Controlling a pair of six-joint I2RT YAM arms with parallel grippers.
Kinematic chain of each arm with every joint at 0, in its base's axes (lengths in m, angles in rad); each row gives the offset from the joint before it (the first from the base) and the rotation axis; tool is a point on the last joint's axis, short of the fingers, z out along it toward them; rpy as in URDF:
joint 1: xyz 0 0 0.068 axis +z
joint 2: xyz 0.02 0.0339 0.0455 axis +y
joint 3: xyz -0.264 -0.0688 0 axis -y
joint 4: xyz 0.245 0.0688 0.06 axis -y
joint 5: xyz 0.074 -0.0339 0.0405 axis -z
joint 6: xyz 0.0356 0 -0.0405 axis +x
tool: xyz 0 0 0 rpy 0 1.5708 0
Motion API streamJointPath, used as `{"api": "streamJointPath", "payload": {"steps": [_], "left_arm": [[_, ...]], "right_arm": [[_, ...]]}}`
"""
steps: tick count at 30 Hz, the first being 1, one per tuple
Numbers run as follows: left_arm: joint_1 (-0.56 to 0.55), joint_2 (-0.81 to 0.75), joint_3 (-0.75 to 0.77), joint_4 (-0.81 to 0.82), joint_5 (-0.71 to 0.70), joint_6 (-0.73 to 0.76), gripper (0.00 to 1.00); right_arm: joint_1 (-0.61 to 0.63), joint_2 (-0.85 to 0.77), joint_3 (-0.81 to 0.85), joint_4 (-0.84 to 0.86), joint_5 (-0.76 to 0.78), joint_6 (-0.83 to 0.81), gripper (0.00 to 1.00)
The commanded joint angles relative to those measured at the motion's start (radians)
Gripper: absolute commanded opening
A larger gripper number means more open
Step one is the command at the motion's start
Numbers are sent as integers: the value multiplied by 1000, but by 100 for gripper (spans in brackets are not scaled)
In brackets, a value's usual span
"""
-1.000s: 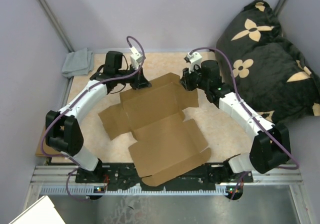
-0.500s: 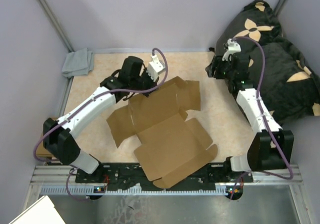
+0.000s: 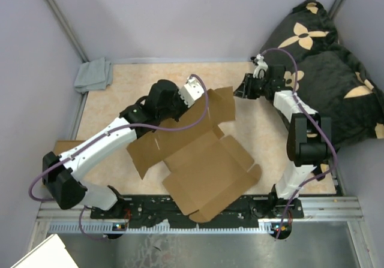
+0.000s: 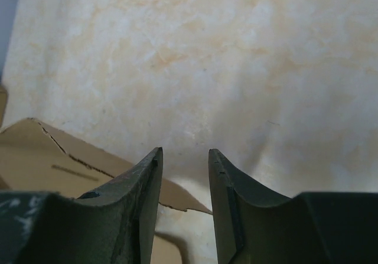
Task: Fold the paper box
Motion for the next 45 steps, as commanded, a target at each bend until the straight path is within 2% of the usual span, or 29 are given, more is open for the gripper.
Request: {"api": "streamJointPath", "payload": {"steps": [1, 7, 12, 17, 22, 27, 36, 45], "left_arm": [[1, -20, -15, 74, -90, 75, 0], [1, -15, -79, 175, -163, 140, 0], [2, -4, -134, 247, -166, 225, 0], [3, 12, -147, 250, -200, 221, 0], [3, 23, -162, 241, -242, 221, 0], [4, 27, -179, 237, -261, 201, 0], [6, 10, -189, 236, -263, 189, 0], [6, -30, -204, 218, -231, 183, 0]], "right_arm": [[0, 42, 34, 101, -235, 1, 38], [43, 65, -14, 263, -341, 47, 43], [80, 69, -25, 308, -390, 27, 44], [101, 67, -56, 320, -384, -16, 46], [109, 63, -68, 292, -440, -97, 47], [111, 93, -45, 307, -475, -99, 48], [111, 198, 62, 273, -500, -108, 49], [110, 189, 57, 202, -583, -189, 50]]}}
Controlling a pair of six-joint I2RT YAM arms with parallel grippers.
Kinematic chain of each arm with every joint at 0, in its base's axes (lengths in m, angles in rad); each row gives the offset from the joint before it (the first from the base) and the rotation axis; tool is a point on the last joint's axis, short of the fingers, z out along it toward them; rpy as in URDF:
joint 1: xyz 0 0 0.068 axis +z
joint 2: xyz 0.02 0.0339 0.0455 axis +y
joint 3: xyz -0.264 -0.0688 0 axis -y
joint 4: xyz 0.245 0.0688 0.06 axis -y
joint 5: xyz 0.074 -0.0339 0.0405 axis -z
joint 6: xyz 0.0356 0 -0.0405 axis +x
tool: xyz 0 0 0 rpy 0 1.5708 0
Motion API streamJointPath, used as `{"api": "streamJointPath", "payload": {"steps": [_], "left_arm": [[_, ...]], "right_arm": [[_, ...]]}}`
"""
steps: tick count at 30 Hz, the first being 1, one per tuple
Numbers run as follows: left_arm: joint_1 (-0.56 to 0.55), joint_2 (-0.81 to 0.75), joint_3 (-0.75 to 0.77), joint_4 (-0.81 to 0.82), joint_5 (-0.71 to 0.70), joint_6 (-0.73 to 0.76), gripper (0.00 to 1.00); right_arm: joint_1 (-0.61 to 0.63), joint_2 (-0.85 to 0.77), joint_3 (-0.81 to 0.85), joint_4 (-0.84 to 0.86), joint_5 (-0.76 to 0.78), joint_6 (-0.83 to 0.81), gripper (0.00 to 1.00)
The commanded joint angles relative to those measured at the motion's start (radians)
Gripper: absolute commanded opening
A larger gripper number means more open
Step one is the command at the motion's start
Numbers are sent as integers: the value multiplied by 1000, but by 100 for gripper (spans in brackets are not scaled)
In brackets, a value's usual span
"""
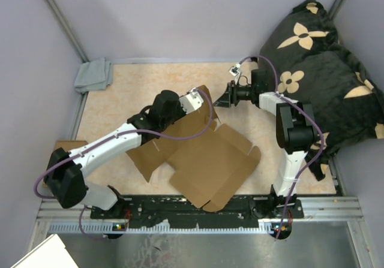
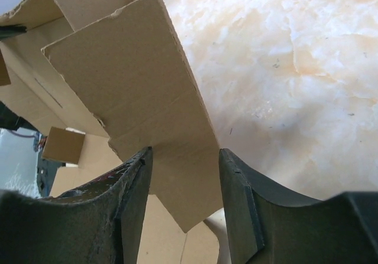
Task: Fold the paper box
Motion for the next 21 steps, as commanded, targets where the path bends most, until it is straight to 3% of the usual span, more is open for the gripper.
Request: {"api": "streamJointPath", "payload": {"steps": [1, 10, 16, 21], "left_arm": [[3, -46, -8, 2, 22, -16, 0], [0, -113, 19, -30, 105, -45, 0], [-10, -109, 9, -67, 141, -53, 0], [-29, -85, -28, -69, 102, -18, 0]], "right_arm": [[10, -23, 32, -59, -89, -108, 50], [7, 0, 98, -466, -189, -563, 54], [6, 10, 117, -484, -205, -601, 55], [7, 11, 121, -403, -190, -546, 55]]}}
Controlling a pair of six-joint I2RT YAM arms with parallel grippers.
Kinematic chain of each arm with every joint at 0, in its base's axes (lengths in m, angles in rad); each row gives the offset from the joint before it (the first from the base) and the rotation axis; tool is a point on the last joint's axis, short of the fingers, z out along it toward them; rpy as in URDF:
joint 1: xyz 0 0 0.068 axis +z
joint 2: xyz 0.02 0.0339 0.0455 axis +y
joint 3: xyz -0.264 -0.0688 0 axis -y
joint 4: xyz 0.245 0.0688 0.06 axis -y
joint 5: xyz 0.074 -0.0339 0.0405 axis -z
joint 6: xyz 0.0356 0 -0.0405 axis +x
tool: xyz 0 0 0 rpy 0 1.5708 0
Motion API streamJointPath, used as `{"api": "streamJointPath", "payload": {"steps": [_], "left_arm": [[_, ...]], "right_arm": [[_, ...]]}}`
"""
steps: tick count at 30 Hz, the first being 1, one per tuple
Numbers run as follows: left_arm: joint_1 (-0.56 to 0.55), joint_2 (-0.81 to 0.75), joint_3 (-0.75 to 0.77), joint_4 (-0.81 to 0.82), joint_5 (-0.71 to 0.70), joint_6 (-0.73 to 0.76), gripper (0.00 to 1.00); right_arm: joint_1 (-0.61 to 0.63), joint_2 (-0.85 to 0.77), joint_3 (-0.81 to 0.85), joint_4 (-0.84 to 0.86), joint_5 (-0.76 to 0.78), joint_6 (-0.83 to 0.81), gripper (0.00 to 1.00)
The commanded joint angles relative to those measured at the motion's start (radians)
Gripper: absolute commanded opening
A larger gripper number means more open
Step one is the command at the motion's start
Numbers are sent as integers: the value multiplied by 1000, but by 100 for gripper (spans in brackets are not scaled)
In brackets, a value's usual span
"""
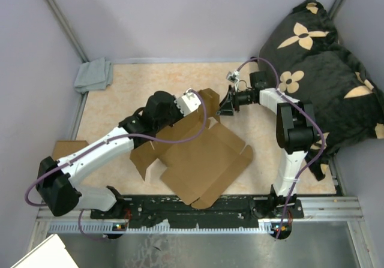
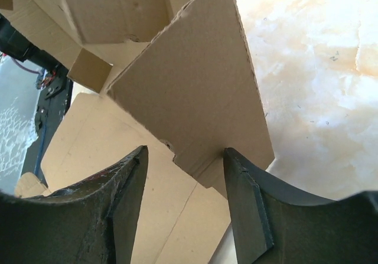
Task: Fold the paper box
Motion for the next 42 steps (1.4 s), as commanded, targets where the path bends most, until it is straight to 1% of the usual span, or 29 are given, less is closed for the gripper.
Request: {"api": "streamJointPath", "payload": {"steps": [1, 3, 10, 11, 13, 15, 17, 18, 21, 23, 24, 26, 27, 29, 31, 33, 38, 40, 42], "left_arm": [[-22, 10, -33, -9, -20, 31, 0], [-25, 9, -47, 3, -36, 40, 0], [-34, 20, -57, 12, -92, 59, 0], [-35, 21, -56, 12, -93, 58, 0], [-37, 24, -55, 12, -89, 57, 0], [-42, 29, -55, 12, -88, 56, 0], [-45, 32, -53, 14, -92, 56, 0], [-47, 32, -54, 15, -95, 56, 0], [-47, 25, -63, 22, -103, 63, 0], [-48, 20, -65, 22, -105, 65, 0], [-48, 16, -66, 22, -106, 65, 0], [-48, 8, -66, 24, -108, 66, 0], [-48, 5, -67, 26, -109, 68, 0], [-48, 0, -67, 26, -109, 71, 0], [-48, -7, -70, 27, -106, 72, 0], [-48, -12, -72, 27, -100, 73, 0], [-49, -15, -58, 27, -96, 76, 0], [-50, -14, -47, 27, -95, 80, 0], [-49, -14, -36, 27, -93, 84, 0]], "right_arm": [[6, 14, 58, 52, -28, -9, 55], [6, 21, 86, 14, -34, -24, 55], [7, -2, 198, -299, -44, -244, 55], [7, -11, 201, -317, -40, -256, 55], [2, -30, 186, -285, -35, -235, 56], [-10, -38, 154, -173, -31, -143, 55], [-36, -51, 105, 25, -30, 29, 54], [-50, -67, 58, 174, -22, 166, 54], [-111, -108, -154, 857, 46, 653, 54], [-143, -84, -195, 1238, 78, 903, 54], [-153, -57, -185, 1324, 87, 997, 53], [-163, -1, -155, 1453, 99, 1131, 51], [-162, 27, -141, 1508, 106, 1183, 51], [-162, 71, -106, 1524, 143, 1233, 49], [-158, 121, -56, 1479, 161, 1221, 46], [-144, 159, -9, 1444, 147, 1203, 46], [-100, 209, 56, 1306, 85, 1103, 51], [-81, 227, 52, 1332, 48, 1121, 52], [-66, 250, 37, 1424, 0, 1194, 53]]}}
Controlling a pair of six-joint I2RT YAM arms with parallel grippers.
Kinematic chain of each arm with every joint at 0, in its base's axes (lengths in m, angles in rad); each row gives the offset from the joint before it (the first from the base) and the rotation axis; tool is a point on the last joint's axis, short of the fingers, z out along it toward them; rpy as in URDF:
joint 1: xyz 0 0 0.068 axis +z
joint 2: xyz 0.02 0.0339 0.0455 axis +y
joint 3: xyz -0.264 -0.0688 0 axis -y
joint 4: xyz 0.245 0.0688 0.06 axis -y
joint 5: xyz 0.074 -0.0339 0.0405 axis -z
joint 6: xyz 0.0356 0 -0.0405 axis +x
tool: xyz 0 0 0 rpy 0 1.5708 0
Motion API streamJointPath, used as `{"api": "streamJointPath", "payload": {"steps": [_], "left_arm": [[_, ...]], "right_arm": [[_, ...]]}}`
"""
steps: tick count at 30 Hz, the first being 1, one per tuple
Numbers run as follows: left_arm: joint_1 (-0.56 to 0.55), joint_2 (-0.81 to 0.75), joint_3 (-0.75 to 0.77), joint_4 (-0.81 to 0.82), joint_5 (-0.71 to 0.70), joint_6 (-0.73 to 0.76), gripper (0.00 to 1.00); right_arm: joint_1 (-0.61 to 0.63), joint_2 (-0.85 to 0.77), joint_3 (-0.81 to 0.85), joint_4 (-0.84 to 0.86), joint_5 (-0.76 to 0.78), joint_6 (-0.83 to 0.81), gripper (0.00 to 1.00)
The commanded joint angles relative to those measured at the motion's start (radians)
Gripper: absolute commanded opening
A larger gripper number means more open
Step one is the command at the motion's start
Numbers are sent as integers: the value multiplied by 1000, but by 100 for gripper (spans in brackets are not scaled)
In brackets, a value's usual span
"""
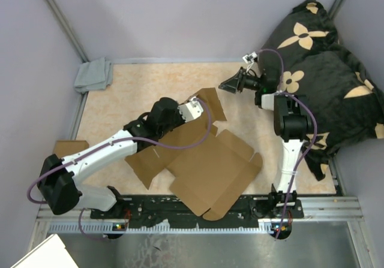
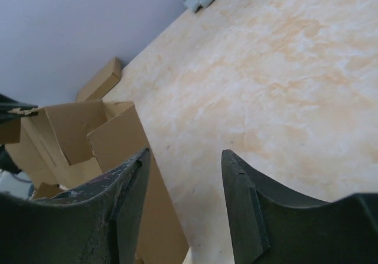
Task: Fold the paper box
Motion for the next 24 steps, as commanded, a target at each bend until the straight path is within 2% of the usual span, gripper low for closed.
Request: {"api": "streamJointPath", "payload": {"steps": [1, 3, 6, 8, 18, 24], "left_arm": [[-7, -26, 34, 2, 10, 22, 0], [-9, -25, 41, 4, 9, 27, 0], [-12, -21, 46, 7, 9, 32, 0], [-14, -20, 48, 7, 8, 31, 0], [-19, -23, 59, -3, 5, 36, 0], [-39, -25, 72, -24, 25, 32, 0]], "right_arm": [[46, 45, 14, 213, -117, 115, 53], [63, 80, 1, 412, -155, 259, 54], [86, 158, 24, 762, -196, 569, 54], [101, 183, 32, 786, -225, 624, 53], [122, 12, -218, 786, -247, 519, 53], [124, -37, -281, 786, -249, 486, 55]]}}
